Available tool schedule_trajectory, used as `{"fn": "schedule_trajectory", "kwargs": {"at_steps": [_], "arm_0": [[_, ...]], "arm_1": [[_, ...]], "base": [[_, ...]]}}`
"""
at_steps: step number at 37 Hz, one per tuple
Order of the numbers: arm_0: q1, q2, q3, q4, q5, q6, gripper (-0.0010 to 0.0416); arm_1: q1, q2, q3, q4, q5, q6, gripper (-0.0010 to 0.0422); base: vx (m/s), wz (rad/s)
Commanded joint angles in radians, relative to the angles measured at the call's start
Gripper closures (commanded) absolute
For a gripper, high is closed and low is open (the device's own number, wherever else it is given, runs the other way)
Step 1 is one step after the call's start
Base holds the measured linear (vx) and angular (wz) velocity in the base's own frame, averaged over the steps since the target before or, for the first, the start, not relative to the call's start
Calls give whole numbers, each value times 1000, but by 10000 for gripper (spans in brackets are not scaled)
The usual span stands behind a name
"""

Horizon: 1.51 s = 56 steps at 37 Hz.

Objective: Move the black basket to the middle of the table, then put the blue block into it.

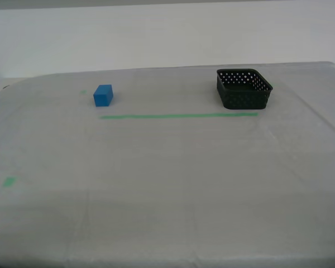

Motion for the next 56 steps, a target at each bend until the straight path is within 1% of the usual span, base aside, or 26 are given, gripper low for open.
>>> {"fn": "schedule_trajectory", "kwargs": {"at_steps": [1, 10, 15, 26, 32, 41, 50, 56], "arm_0": [[3, 61, 60, -51, -4, 1, 406], [14, 185, 175, -108, -3, 3, 405], [20, 242, 235, -136, -3, 13, 406], [37, 334, 315, -142, 2, 28, 406], [40, 386, 365, -181, 2, 29, 406], [46, 484, 475, -253, 1, 21, 405], [52, 596, 615, -364, 1, -6, 406], [53, 635, 673, -382, 2, -4, 405]], "arm_1": [[0, 0, 1, 3, -2, 3, 412], [0, 0, 1, 3, -1, 3, 412], [0, 0, 1, 2, -1, 3, 412], [0, 0, 1, 1, -1, 3, 412], [0, 0, 2, 1, -1, 3, 412], [0, 0, 1, 1, -1, 3, 412], [0, 0, 1, 1, -1, 3, 412], [0, 0, 1, 0, -1, 3, 412]], "base": [[0, 0], [0, 0], [0, 0], [0, 0], [0, 0], [0, 0], [0, 0], [0, 0]]}}
